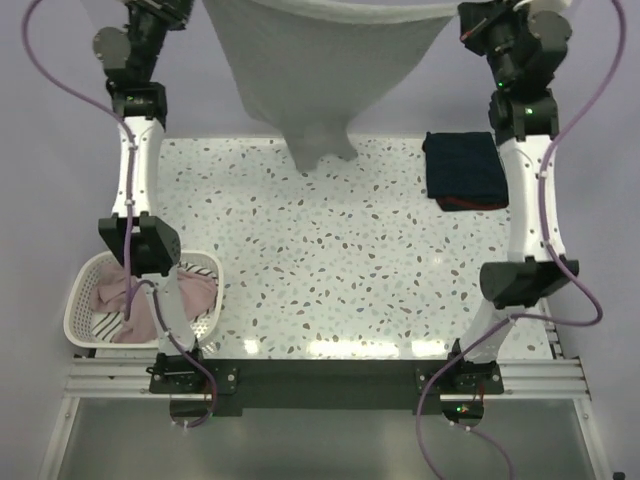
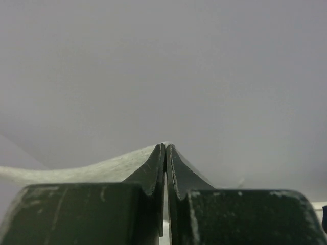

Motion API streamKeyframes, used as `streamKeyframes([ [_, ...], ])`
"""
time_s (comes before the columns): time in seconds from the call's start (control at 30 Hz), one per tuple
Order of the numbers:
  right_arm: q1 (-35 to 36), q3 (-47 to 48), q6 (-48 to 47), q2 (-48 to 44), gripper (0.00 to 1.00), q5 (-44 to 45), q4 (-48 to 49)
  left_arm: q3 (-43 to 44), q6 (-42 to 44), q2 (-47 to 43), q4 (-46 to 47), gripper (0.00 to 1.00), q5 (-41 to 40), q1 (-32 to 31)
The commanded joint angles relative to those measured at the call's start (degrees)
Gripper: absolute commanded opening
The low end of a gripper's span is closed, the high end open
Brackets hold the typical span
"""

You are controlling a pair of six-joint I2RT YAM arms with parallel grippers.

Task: Fold and stack the tank tops
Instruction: Flatten the tank top out

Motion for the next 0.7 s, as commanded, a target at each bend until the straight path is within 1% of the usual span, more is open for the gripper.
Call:
streamKeyframes([
  [0.0,-1.4,-5.82,-2.03,-11.95,0.0,2.89,10.69,-0.77,-12.62,-7.99,19.45,0.0,5.87,5.53],
  [0.03,-1.31,-10.1,-2.03,-13.0,0.0,2.89,11.05,-3.77,-13.87,-8.86,23.47,0.0,6.94,6.58],
  [0.07,-1.31,-12.14,-2.12,-14.06,0.0,2.89,10.96,-6.76,-14.4,-10.7,24.39,0.0,8.08,6.59],
  [0.1,-1.49,-14.51,-2.03,-15.98,0.0,2.72,10.79,-12.79,-14.32,-11.68,24.83,0.0,10.35,6.5],
  [0.13,-1.4,-20.19,-1.77,-17.22,0.0,2.28,10.79,-16.86,-14.58,-12.99,26.23,0.0,11.68,5.98],
  [0.17,-1.49,-23.47,-1.68,-18.37,0.0,2.02,11.13,-21.86,-15.28,-14.57,28.42,0.0,12.57,5.8],
  [0.2,-1.4,-27.07,-1.33,-21.25,0.0,1.93,11.57,-32.52,-16.42,-18.15,32.18,0.0,13.97,5.63],
  [0.23,-1.4,-34.59,-0.98,-22.67,0.0,1.93,12.1,-37.94,-16.26,-20.37,32.83,0.0,14.33,5.36],
  [0.27,-1.4,-38.32,-0.97,-23.99,0.0,2.19,12.54,-43.47,-15.82,-24.82,33.18,0.0,14.33,5.1],
  [0.3,-1.4,-42.01,-0.97,-25.57,0.0,2.19,12.54,-54.14,-15.21,-27.04,33.88,0.0,14.59,4.75],
  [0.33,-1.49,-49.62,-0.8,-28.19,0.0,2.19,12.46,-59.47,-14.94,-29.42,34.06,0.0,14.68,4.31],
  [0.37,-1.4,-53.52,-0.36,-29.87,0.0,2.28,12.2,-64.83,-14.59,-33.96,33.89,0.0,14.51,3.87],
  [0.4,-1.4,-61.04,0.08,-32.67,0.0,1.41,11.84,-75.24,-13.98,-36.45,33.02,0.0,13.81,3.26],
  [0.43,-1.4,-64.69,0.34,-34.27,0.0,1.4,11.49,-80.39,-13.62,-38.99,31.96,0.0,13.2,2.99],
  [0.47,-1.4,-68.38,0.52,-35.94,0.0,1.22,11.14,-89.84,-12.84,-44.5,30.73,0.0,12.23,2.64],
  [0.5,-1.49,-72.16,1.22,-37.52,0.0,0.96,10.96,-93.67,-11.7,-47.43,25.85,0.0,10.66,2.11],
  [0.53,-1.49,-78.63,2.01,-39.28,0.0,1.13,8.61,-96.84,-9.95,-50.33,21.8,0.0,9.94,1.76],
  [0.57,-1.49,-81.22,2.19,-41.9,0.0,1.48,6.85,-99.4,-7.84,-56.01,17.23,0.0,9.15,1.5],
  [0.6,-1.49,-83.42,2.36,-43.41,0.0,2.88,4.66,-102.64,-3.29,-58.85,6.49,0.0,6.8,0.97],
  [0.63,-1.58,-87.36,2.8,-44.64,0.0,3.5,0.11,-103.9,-0.9,-61.67,1.07,0.0,5.21,-0.43],
  [0.67,-1.49,-89.4,2.46,-47.27,0.0,3.51,-0.89,-104.87,1.3,-66.05,-3.68,0.0,3.45,-1.4],
])
